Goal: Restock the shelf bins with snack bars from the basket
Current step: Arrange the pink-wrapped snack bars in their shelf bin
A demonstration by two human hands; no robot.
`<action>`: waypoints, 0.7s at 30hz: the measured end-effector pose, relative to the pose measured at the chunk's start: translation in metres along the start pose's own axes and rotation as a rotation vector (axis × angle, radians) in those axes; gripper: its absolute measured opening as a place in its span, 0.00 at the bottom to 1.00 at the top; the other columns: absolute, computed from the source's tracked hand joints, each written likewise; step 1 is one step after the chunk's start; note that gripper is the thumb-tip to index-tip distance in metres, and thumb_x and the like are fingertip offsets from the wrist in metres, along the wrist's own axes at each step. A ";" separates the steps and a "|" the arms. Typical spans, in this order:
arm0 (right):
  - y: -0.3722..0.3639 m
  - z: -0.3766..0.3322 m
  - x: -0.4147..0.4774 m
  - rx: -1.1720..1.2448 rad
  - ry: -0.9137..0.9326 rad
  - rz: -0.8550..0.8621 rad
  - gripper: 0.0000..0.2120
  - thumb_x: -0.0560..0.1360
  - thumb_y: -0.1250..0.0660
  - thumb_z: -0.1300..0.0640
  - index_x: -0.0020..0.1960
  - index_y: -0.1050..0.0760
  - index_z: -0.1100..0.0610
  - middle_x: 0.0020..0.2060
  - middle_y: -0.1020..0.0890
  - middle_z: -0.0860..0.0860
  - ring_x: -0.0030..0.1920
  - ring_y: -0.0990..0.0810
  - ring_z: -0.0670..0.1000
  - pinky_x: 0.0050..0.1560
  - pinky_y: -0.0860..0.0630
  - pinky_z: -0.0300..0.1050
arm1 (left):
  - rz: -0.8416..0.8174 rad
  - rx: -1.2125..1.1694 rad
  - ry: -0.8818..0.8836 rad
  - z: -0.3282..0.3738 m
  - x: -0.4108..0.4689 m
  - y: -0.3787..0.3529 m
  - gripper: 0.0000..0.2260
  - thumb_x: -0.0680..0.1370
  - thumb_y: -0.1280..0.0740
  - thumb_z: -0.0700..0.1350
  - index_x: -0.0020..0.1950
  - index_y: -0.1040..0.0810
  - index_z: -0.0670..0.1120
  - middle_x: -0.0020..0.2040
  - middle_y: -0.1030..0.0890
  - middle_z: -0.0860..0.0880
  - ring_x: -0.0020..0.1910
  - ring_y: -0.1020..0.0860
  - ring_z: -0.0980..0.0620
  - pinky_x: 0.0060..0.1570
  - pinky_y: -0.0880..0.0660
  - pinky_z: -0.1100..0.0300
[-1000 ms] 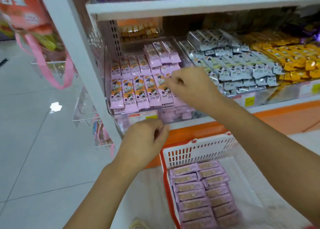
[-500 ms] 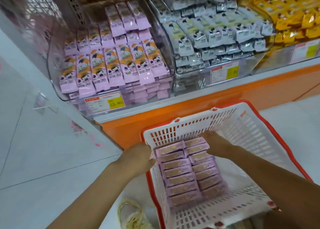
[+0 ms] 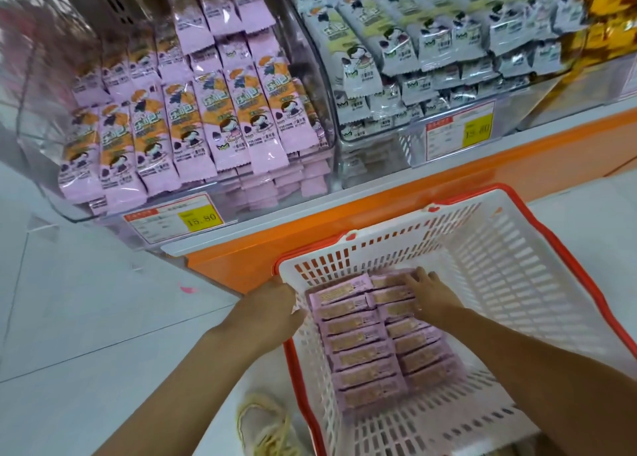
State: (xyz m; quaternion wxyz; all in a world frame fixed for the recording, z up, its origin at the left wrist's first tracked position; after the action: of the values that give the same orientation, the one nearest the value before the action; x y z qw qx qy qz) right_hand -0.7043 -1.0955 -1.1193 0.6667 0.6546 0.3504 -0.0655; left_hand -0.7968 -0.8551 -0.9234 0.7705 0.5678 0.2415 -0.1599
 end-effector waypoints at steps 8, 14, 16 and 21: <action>-0.023 0.008 -0.022 0.110 -0.020 -0.097 0.34 0.68 0.27 0.53 0.69 0.40 0.55 0.66 0.31 0.53 0.61 0.28 0.54 0.57 0.30 0.46 | -0.034 -0.021 -0.029 0.003 -0.005 0.000 0.15 0.80 0.38 0.49 0.64 0.25 0.44 0.59 0.21 0.47 0.48 0.24 0.53 0.43 0.33 0.65; 0.018 -0.001 -0.075 0.794 -0.097 -0.261 0.21 0.74 0.30 0.47 0.58 0.31 0.59 0.44 0.23 0.51 0.38 0.26 0.48 0.38 0.30 0.36 | -0.049 0.003 -0.045 0.003 -0.014 0.006 0.18 0.80 0.38 0.52 0.67 0.27 0.45 0.64 0.23 0.49 0.57 0.24 0.52 0.55 0.27 0.62; 0.032 -0.027 -0.106 1.293 -0.054 -0.486 0.19 0.76 0.30 0.49 0.61 0.23 0.59 0.51 0.19 0.54 0.46 0.21 0.52 0.47 0.25 0.38 | 0.001 -0.042 -0.082 0.009 -0.020 0.016 0.21 0.79 0.38 0.53 0.70 0.30 0.46 0.67 0.26 0.49 0.61 0.26 0.52 0.59 0.30 0.63; 0.089 -0.085 -0.160 1.900 0.155 -0.765 0.33 0.64 0.20 0.55 0.65 0.27 0.63 0.55 0.21 0.64 0.47 0.18 0.61 0.48 0.20 0.56 | 0.089 -0.441 -0.206 0.034 -0.048 0.047 0.32 0.70 0.35 0.65 0.71 0.34 0.56 0.64 0.26 0.55 0.54 0.23 0.57 0.49 0.30 0.68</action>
State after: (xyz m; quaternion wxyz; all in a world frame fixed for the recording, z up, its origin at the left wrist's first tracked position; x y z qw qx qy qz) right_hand -0.8075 -1.0644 -0.9489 -0.2170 0.7589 0.3811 -0.4814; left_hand -0.8054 -0.8745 -0.8513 0.9027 0.3765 0.1656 -0.1262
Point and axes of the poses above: each hand's wrist, its own x-axis towards the middle knuckle, its own y-axis out of the back of the hand, z = x × y, the point moved 9 cm from there along x, towards the middle knuckle
